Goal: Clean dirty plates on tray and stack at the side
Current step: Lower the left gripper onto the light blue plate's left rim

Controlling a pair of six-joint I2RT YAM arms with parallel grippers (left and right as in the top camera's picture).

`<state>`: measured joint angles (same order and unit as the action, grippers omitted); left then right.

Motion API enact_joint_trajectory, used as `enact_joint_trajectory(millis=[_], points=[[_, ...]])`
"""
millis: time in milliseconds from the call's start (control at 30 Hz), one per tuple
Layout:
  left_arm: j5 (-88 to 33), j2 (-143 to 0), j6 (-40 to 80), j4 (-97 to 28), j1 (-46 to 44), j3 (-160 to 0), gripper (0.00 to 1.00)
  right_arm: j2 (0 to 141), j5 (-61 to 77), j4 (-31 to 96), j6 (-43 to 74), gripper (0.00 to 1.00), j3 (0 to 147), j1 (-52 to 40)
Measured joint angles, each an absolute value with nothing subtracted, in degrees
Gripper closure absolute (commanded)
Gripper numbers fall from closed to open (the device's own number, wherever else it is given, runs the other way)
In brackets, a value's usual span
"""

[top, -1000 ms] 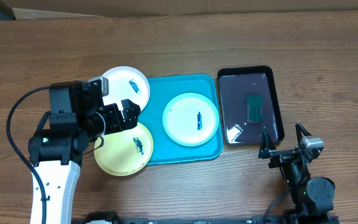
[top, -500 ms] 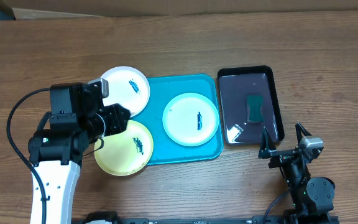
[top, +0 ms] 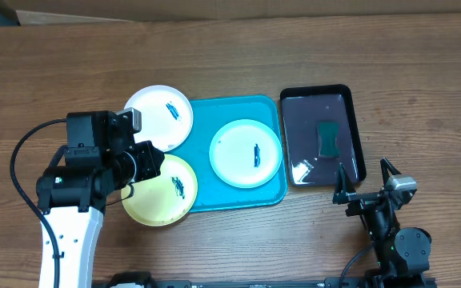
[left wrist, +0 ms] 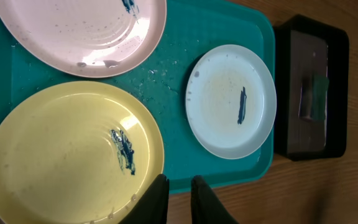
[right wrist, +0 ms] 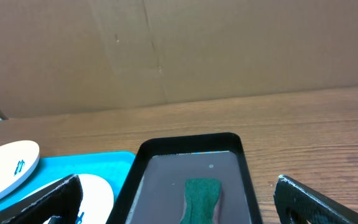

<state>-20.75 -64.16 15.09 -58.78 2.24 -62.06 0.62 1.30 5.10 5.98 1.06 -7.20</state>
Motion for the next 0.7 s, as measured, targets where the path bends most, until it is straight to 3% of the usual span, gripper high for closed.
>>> enact_joint_trajectory(millis=[700], points=[[-20.8,-64.2,15.1,-63.7,2.2,-62.1,0.74,0.6,1.3,5.1,6.0,0.00,1.1,-7.2]])
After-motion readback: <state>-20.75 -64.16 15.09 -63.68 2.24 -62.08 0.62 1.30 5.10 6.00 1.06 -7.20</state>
